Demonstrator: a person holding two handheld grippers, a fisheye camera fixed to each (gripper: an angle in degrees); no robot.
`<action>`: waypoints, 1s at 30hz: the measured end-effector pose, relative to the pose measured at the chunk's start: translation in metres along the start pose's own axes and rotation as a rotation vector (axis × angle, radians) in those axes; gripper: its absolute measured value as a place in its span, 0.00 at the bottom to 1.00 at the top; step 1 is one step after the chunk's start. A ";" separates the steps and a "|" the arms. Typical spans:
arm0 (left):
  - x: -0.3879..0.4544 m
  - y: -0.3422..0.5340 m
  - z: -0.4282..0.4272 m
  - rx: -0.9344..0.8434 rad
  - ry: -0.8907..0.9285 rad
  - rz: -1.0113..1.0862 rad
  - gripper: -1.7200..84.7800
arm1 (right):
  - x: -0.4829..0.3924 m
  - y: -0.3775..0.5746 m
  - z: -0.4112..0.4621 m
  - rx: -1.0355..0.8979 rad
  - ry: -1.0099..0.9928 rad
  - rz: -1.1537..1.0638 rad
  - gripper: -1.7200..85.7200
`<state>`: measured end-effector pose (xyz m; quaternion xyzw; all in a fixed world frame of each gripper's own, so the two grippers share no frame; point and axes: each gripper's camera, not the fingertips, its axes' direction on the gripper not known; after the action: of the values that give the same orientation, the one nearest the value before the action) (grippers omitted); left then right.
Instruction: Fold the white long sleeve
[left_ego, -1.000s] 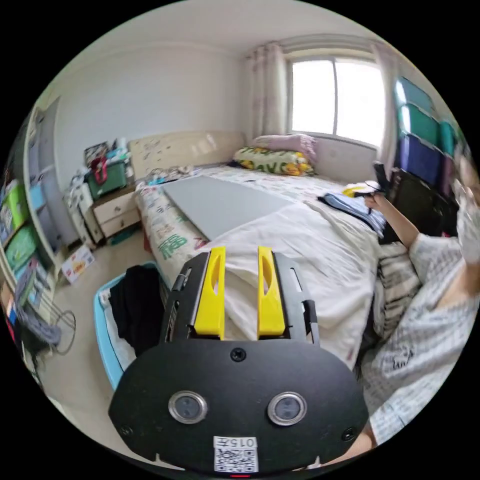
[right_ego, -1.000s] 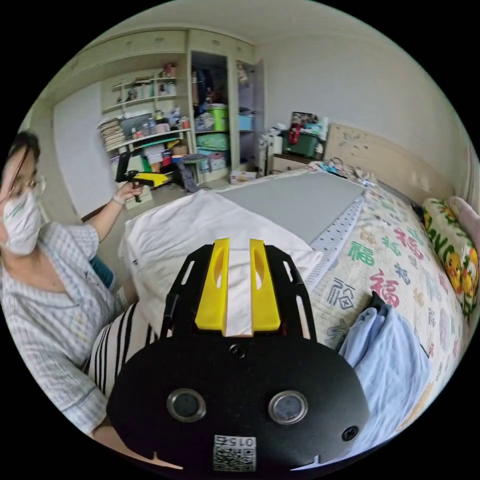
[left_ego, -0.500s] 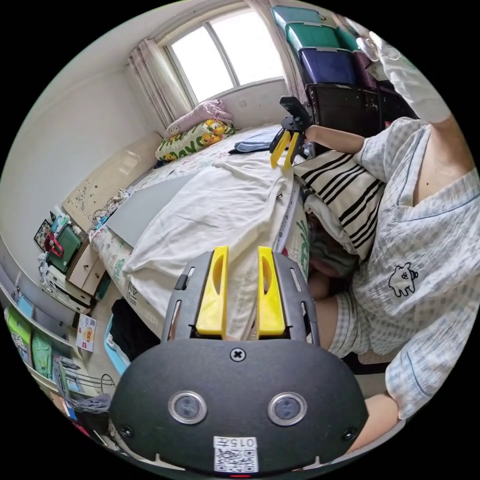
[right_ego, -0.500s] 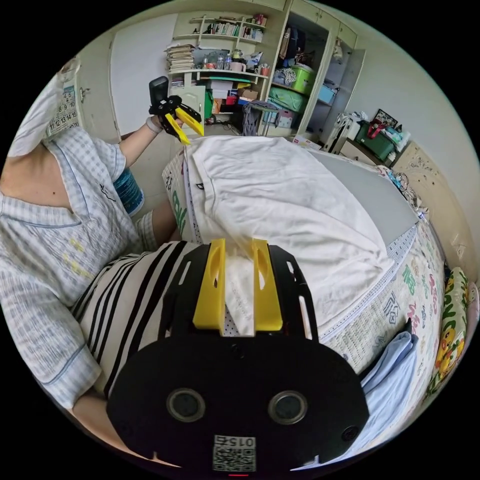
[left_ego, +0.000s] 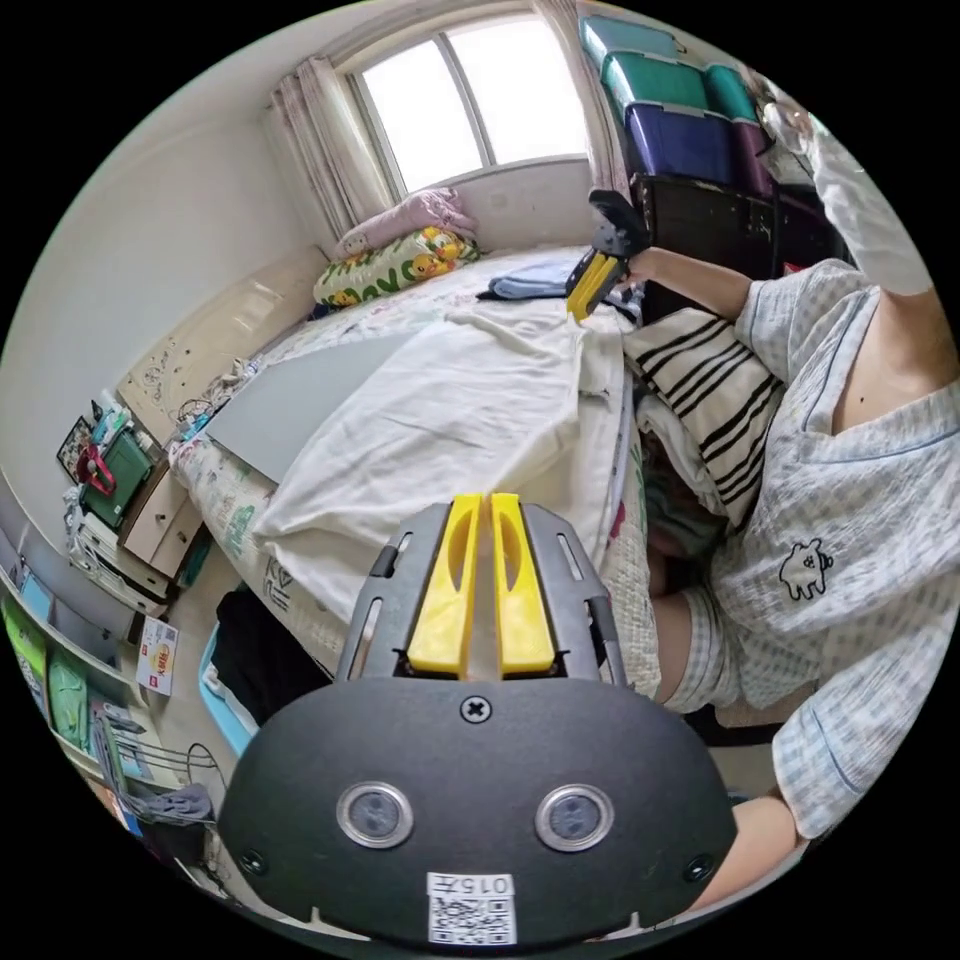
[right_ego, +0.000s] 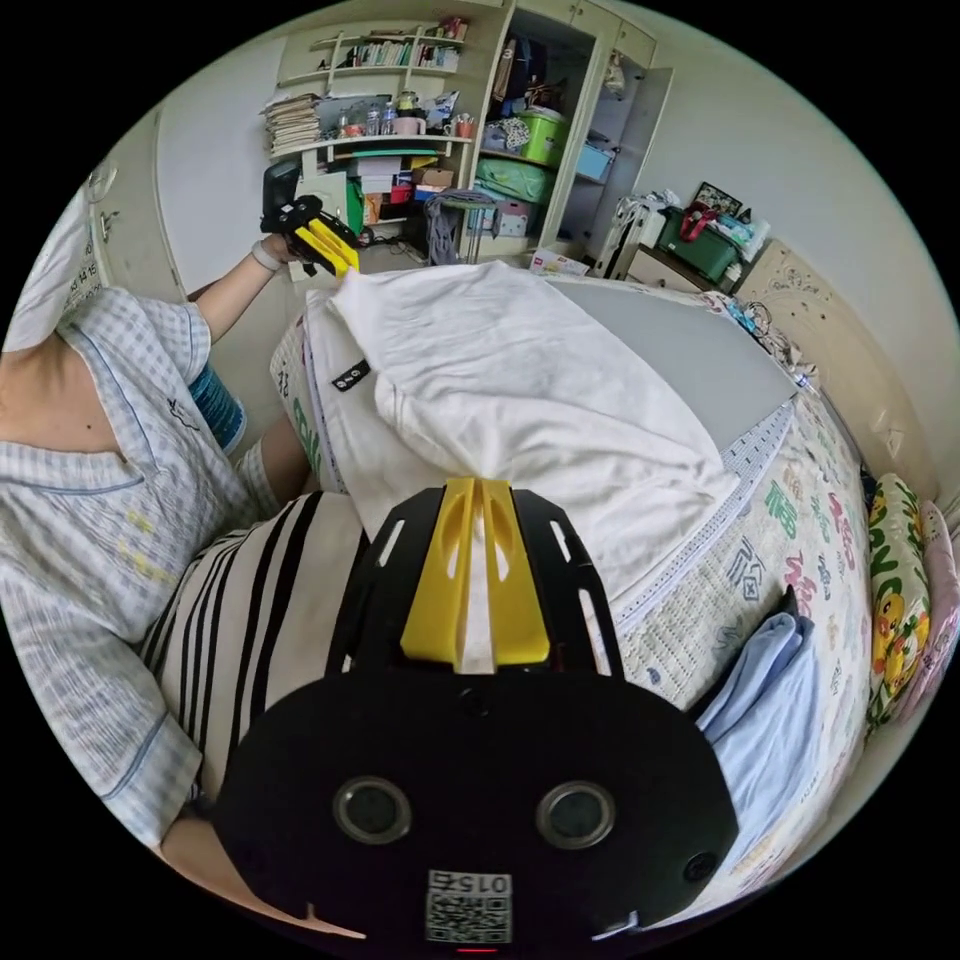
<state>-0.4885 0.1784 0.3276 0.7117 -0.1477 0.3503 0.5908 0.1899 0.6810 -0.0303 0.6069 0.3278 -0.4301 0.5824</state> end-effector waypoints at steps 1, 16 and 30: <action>-0.018 -0.003 -0.010 0.049 -0.023 -0.035 0.03 | 0.008 -0.006 -0.010 0.031 0.030 0.038 0.02; -0.444 -0.136 0.120 0.384 -0.435 -0.703 0.09 | 0.298 -0.214 0.008 0.356 0.489 0.710 0.09; -0.159 -0.114 0.137 0.188 0.122 -0.138 0.11 | 0.162 -0.047 -0.006 0.081 -0.017 0.276 0.13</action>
<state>-0.4861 0.0460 0.1289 0.7499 -0.0288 0.3637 0.5518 0.2162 0.6754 -0.1970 0.6657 0.2188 -0.3638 0.6137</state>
